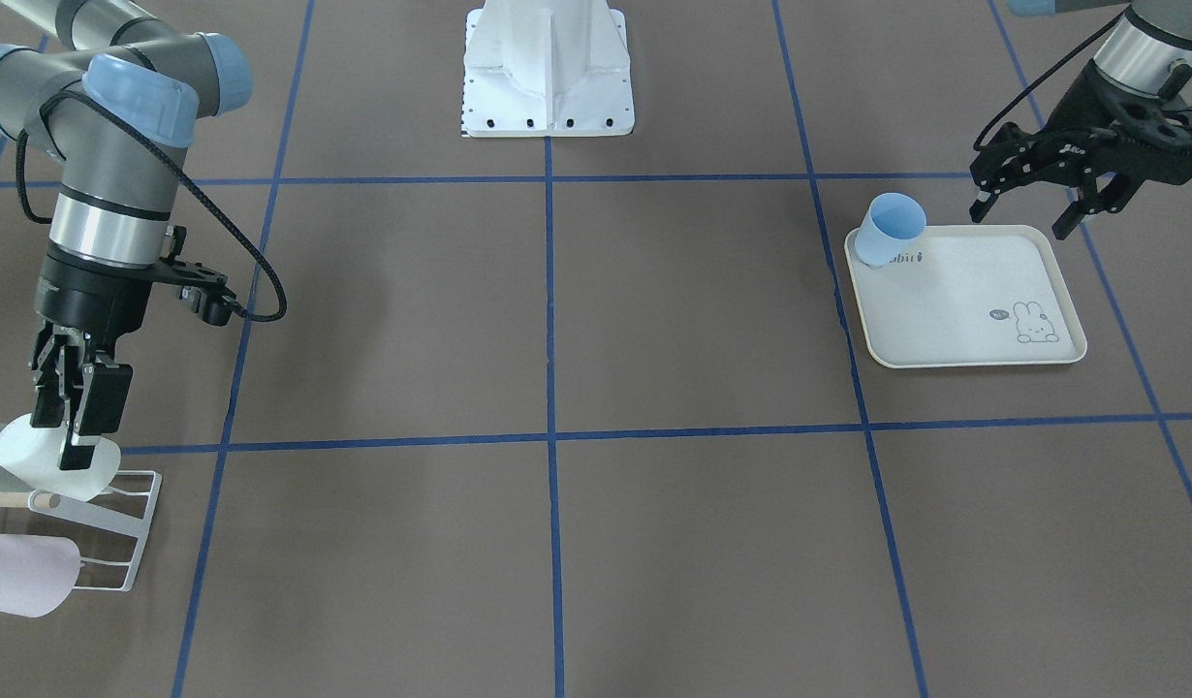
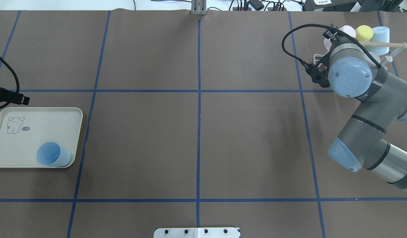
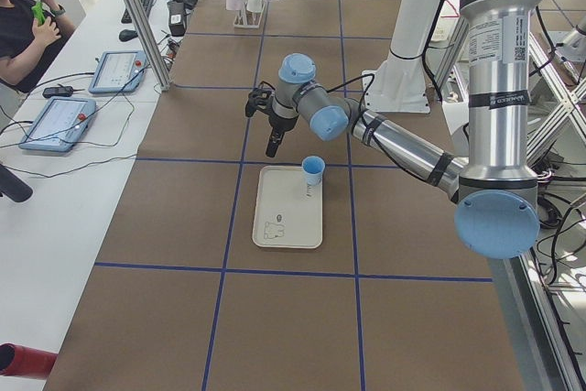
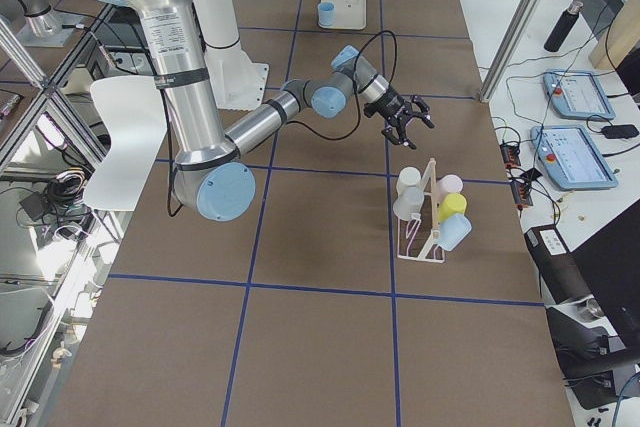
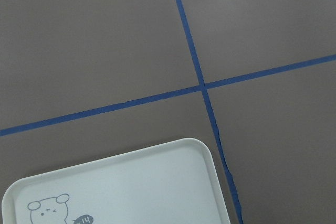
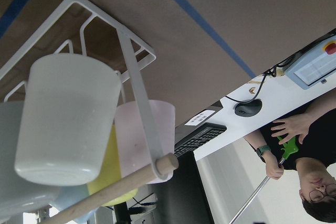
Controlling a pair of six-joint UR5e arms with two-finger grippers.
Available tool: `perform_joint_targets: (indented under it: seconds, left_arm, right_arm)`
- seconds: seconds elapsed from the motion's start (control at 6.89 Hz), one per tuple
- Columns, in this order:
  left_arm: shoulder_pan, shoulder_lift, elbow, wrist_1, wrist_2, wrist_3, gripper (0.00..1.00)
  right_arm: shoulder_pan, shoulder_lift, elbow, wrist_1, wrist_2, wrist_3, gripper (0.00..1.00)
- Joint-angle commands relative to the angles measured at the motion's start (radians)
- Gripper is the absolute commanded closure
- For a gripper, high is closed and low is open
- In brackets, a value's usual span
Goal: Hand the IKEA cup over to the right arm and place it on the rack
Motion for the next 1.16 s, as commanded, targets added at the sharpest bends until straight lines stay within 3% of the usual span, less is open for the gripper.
perform_joint_targets:
  seconds: [0.0,0.29,0.44,0.73,1.02]
  left_arm:
    - [0.001,0.044,0.004,-0.068,0.01,-0.068,0.0]
    - [0.013,0.113,0.014,-0.218,0.022,-0.21,0.0]
    - [0.078,0.171,0.016,-0.295,0.045,-0.286,0.0]
    - [0.305,0.187,0.023,-0.346,0.216,-0.508,0.0]
    - [0.376,0.191,0.045,-0.346,0.252,-0.55,0.0]
  right_arm:
    - [0.0,0.022,0.049,0.0,0.209,0.322,0.14]
    - [-0.006,0.028,0.09,0.005,0.39,0.717,0.12]
    - [-0.048,0.044,0.074,0.093,0.45,1.024,0.11]
    - [-0.069,0.059,0.072,0.164,0.51,1.27,0.06]
    - [-0.072,0.107,0.066,0.163,0.611,1.389,0.02]
